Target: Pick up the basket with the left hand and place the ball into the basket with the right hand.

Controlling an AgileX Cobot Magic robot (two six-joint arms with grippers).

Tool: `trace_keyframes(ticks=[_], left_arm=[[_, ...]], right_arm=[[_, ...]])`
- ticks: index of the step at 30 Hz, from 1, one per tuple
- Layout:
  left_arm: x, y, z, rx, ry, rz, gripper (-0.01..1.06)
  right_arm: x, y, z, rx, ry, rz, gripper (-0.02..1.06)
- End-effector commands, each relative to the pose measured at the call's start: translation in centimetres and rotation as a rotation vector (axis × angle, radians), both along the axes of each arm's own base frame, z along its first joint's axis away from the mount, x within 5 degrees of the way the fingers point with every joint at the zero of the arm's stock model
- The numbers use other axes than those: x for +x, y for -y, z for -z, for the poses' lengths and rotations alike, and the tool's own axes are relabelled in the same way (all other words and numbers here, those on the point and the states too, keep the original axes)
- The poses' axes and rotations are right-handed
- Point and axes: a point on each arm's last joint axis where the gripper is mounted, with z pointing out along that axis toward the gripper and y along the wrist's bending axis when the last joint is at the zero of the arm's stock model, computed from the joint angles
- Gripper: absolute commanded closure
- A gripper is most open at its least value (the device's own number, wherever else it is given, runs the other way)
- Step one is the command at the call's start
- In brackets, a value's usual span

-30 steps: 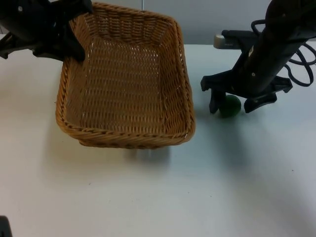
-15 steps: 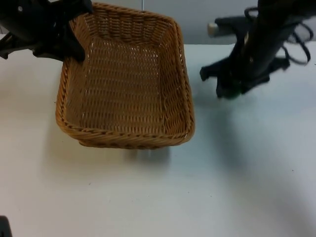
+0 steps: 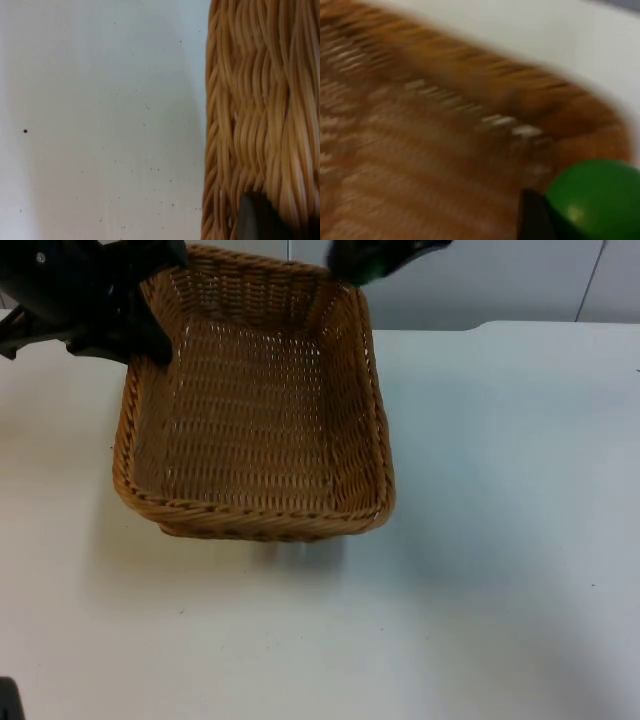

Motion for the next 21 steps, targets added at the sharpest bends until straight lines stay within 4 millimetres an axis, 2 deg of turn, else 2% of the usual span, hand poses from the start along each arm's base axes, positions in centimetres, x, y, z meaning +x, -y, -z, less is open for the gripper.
trace_keyframes(ticks=[1,5,10,17,21], left_arm=[[0.1,-0.1,-0.4,-0.024,0.010,-0.026,1.05],[0.1,-0.1,-0.4,-0.024,0.010,-0.026,1.05],[0.1,-0.1,-0.4,-0.024,0.010,-0.026,1.05],[0.1,-0.1,-0.4,-0.023,0.011,-0.027,1.05],[0.1,-0.1,-0.4,-0.023,0.011,-0.027,1.05]], right_arm=[[-0.7,-0.9,-0.6,0.016,0.002,-0.042,1.05],[-2.5,-2.9,-0.4,-0.002,-0.058,-0.119,1.05],[-3.7,-4.3,-0.2,-0.026,-0.075,-0.181,1.05],[-4.0,-4.2,-0.1,-0.043,-0.097,-0.193,1.05],[-3.9,-4.3,0.7,-0.059,-0.111,-0.208,1.05]])
